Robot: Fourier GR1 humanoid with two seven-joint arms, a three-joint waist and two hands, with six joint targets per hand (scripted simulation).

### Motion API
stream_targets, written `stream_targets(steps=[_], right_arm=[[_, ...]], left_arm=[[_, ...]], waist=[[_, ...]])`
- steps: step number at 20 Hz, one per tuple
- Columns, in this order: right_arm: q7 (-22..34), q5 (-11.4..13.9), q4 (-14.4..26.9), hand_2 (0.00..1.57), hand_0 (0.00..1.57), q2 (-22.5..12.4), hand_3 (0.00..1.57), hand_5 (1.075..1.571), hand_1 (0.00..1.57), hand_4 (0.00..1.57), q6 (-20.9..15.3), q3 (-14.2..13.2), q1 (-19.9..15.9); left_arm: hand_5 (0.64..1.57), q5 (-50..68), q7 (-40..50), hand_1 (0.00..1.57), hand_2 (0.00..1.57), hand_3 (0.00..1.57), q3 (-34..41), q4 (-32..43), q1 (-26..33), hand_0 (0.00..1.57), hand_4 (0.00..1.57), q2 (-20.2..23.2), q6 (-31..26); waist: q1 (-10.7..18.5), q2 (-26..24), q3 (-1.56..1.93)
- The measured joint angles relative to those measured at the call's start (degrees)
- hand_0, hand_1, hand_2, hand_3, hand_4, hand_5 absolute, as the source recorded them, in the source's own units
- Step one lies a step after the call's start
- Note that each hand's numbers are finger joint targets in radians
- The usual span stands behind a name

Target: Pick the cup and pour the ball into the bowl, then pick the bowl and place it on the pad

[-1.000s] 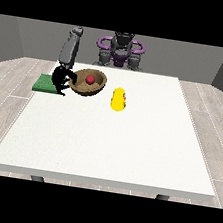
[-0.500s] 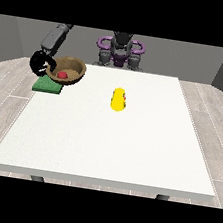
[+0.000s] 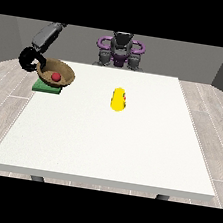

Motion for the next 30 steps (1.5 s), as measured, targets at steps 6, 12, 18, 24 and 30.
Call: stream_targets(steps=[6,12,18,24,30], right_arm=[[-4.3,0.0,3.7,1.57,1.57,-2.7,0.66,1.563,1.57,1.18,2.1,-1.6,-0.5],[-5.9,-2.5,8.5,1.57,1.57,-5.2,1.55,1.563,1.57,0.26,3.3,-5.4,-1.6],[-7.0,-2.8,11.1,0.6,0.62,-9.7,0.87,1.493,0.62,0.0,0.3,-7.5,-2.4],[-6.3,-3.7,11.8,0.31,0.38,-12.9,0.15,1.422,0.38,0.0,2.1,-8.8,-4.5],[-3.7,-5.2,12.0,0.27,0.45,-15.7,0.38,1.361,0.45,0.19,6.2,-9.9,-6.2]], left_arm=[[1.571,1.4,1.3,0.0,0.0,0.0,-1.7,-6.1,-1.5,0.0,0.0,-1.0,3.3],[1.567,4.2,3.6,0.0,0.0,0.0,-1.0,-11.8,-2.7,0.0,0.0,1.2,4.7],[1.563,6.9,6.2,0.0,0.0,0.0,-0.2,-18.0,-2.5,0.0,0.0,3.0,6.6],[1.566,8.4,6.8,0.0,0.0,0.0,1.0,-22.0,-0.1,0.0,0.0,3.5,8.7],[1.566,10.3,7.5,0.0,0.0,0.0,1.7,-24.1,3.1,0.0,0.0,3.0,9.0]], waist=[[1.2,3.7,0.03],[3.2,7.9,0.08],[3.9,11.5,0.11],[3.0,12.3,0.07],[2.2,10.5,0.04]])
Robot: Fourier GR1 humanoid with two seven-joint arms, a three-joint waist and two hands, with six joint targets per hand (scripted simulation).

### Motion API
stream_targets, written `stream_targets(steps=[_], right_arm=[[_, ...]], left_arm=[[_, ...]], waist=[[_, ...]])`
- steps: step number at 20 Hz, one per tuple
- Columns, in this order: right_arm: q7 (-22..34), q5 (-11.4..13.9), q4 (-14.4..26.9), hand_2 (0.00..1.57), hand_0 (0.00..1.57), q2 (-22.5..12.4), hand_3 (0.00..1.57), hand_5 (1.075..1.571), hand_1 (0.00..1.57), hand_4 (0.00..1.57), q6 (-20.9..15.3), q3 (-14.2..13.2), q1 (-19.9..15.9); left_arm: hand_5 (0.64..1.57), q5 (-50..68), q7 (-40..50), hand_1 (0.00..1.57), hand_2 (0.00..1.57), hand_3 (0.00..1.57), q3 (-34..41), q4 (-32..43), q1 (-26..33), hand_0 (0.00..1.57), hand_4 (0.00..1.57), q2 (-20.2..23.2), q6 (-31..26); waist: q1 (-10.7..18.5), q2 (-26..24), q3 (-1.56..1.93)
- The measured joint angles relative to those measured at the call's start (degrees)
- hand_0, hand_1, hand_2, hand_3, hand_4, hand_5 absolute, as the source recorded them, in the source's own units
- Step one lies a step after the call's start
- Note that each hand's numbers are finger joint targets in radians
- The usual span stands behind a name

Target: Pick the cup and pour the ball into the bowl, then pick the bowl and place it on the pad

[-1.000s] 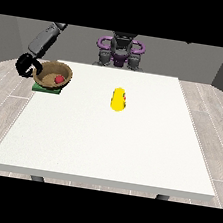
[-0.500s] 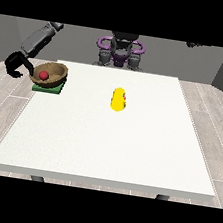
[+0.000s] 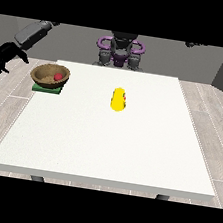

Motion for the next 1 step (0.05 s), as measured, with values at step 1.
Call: stream_targets(steps=[1], right_arm=[[1.2,-0.2,-0.4,0.12,0.38,-0.6,0.41,1.374,0.38,0.31,0.9,0.1,-0.6]], left_arm=[[1.566,-0.1,-0.2,0.0,0.0,0.0,-0.4,0.8,0.7,0.0,0.0,-0.5,-0.5]], waist=[[-0.1,-1.2,-0.03]])
